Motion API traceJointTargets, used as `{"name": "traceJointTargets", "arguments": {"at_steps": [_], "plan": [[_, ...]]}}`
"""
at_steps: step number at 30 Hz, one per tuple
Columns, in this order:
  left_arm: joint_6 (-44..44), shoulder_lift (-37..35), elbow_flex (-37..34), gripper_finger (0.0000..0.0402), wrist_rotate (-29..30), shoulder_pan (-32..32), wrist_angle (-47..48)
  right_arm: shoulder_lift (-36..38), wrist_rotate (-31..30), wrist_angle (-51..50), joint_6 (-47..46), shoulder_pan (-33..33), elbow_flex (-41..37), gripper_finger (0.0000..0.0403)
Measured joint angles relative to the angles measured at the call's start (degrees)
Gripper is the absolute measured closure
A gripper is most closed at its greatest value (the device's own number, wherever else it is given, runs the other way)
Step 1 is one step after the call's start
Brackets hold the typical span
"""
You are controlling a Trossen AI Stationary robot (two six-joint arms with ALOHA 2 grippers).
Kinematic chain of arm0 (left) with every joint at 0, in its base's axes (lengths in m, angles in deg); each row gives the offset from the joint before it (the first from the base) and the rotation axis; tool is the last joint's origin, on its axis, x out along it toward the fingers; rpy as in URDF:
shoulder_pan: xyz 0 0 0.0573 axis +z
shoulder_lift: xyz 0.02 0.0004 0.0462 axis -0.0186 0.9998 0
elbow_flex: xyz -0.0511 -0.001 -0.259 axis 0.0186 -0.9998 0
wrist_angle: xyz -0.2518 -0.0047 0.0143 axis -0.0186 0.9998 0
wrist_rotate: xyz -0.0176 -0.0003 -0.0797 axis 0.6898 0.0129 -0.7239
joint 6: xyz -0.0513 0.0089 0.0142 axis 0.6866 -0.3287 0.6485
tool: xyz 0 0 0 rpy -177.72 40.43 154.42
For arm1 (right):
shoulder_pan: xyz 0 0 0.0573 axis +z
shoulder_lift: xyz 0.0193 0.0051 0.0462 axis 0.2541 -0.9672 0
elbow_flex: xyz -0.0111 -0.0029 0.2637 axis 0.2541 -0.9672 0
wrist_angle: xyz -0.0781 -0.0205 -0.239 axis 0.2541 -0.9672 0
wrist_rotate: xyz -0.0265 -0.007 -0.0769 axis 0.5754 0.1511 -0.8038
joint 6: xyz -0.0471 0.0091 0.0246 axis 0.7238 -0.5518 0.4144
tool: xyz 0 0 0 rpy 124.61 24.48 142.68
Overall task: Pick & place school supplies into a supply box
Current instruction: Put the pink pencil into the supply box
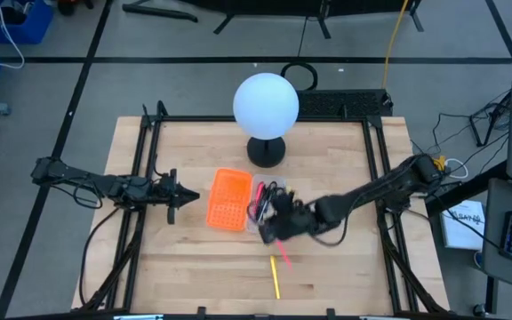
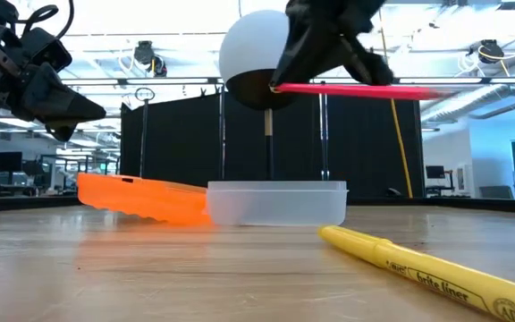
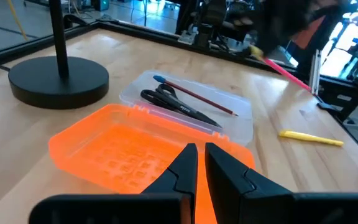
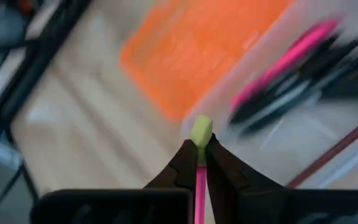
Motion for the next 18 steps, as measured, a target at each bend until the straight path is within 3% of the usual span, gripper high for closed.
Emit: {"name": "traceJointTargets", "arguments": {"at_steps": [9, 13, 18], "plan": [[-0.16, -0.02, 0.0, 0.0366, 0.01, 0.0, -0.7, 2.12, -2.69, 0.96, 2.81, -13.72, -0.46, 0.0395], [-1.5, -0.02, 0.0, 0.0366, 0.02, 0.0, -0.59, 1.87, -2.5, 9.67, 2.76, -16.58, -4.91, 0.0393], [-3.23, 0.0, 0.0, 0.0366, 0.17, 0.0, -1.39, 1.85, -5.18, 28.08, 0.81, -17.63, -14.32, 0.0391]]}}
